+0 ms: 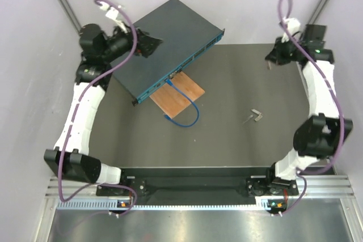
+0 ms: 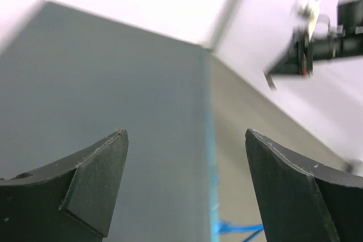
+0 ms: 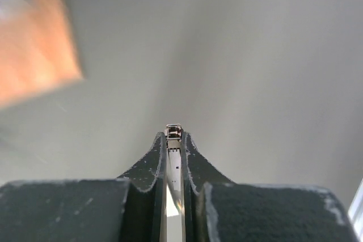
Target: Insert the plug into the switch port
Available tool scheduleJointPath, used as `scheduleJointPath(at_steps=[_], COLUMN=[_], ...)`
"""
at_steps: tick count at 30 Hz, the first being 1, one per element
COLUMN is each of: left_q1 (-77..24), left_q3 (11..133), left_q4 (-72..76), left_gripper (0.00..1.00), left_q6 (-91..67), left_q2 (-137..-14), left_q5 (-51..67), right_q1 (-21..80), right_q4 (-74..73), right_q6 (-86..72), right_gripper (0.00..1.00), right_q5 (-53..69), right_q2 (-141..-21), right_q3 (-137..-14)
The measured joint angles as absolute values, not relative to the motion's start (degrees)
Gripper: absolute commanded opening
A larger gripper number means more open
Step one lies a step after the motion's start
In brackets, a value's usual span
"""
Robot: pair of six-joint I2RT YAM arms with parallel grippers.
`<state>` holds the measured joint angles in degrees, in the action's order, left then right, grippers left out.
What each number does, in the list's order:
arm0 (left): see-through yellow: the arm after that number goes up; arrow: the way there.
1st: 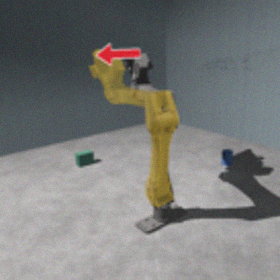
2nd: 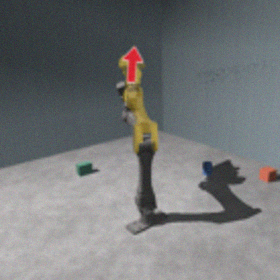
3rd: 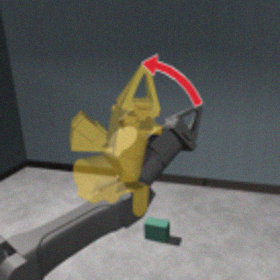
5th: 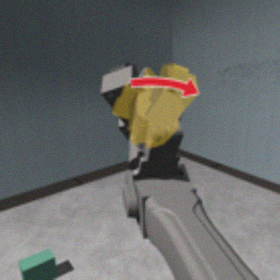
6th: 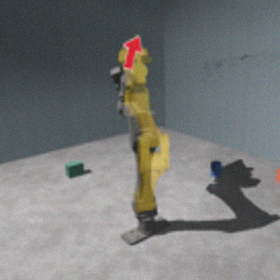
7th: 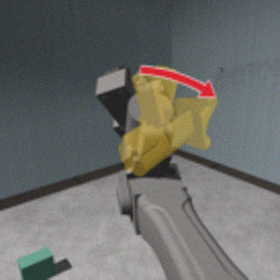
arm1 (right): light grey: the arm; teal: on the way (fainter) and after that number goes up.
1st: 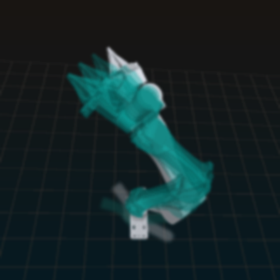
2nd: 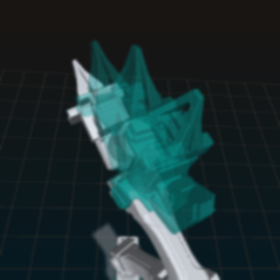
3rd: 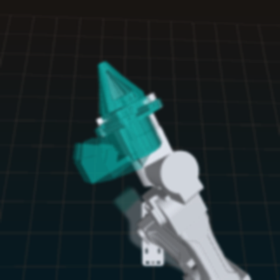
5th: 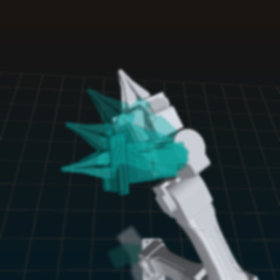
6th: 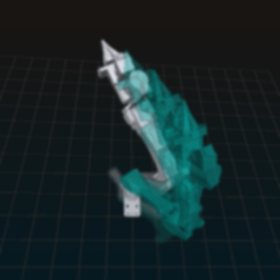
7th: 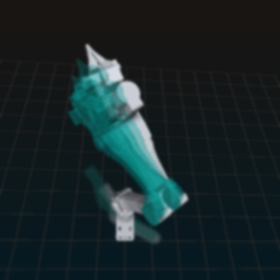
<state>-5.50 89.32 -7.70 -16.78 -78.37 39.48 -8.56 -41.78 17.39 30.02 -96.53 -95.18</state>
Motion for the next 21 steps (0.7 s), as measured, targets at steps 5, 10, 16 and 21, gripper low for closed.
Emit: scheduleJointPath(at_steps=[5,10,16,21], left_q1=[-14.22,-23.00,-30.30,-33.08], left_q3=[92.95,93.86,93.76,90.78], left_q4=[-3.29,2.33,12.34,21.93], left_gripper=[0.87,0.79,0.66,0.61], left_q6=[-23.44,-31.22,-43.22,-51.29], left_q2=[-85.93,-91.85,-97.10,-97.93], left_q5=[43.53,47.24,51.35,53.41], right_q1=[-9.50,-7.60,1.04,6.02], right_q4=[-31.77,-7.92,8.36,15.46], right_q6=[1.04,-22.65,-39.20,-46.70], right_gripper=[0.00,0.00,0.00,0.00], right_q5=[42.87,50.76,52.69,53.15], right_q2=[-85.97,-75.11,-71.31,-70.11], right_q3=[-95.39,-81.80,-73.84,-71.26])
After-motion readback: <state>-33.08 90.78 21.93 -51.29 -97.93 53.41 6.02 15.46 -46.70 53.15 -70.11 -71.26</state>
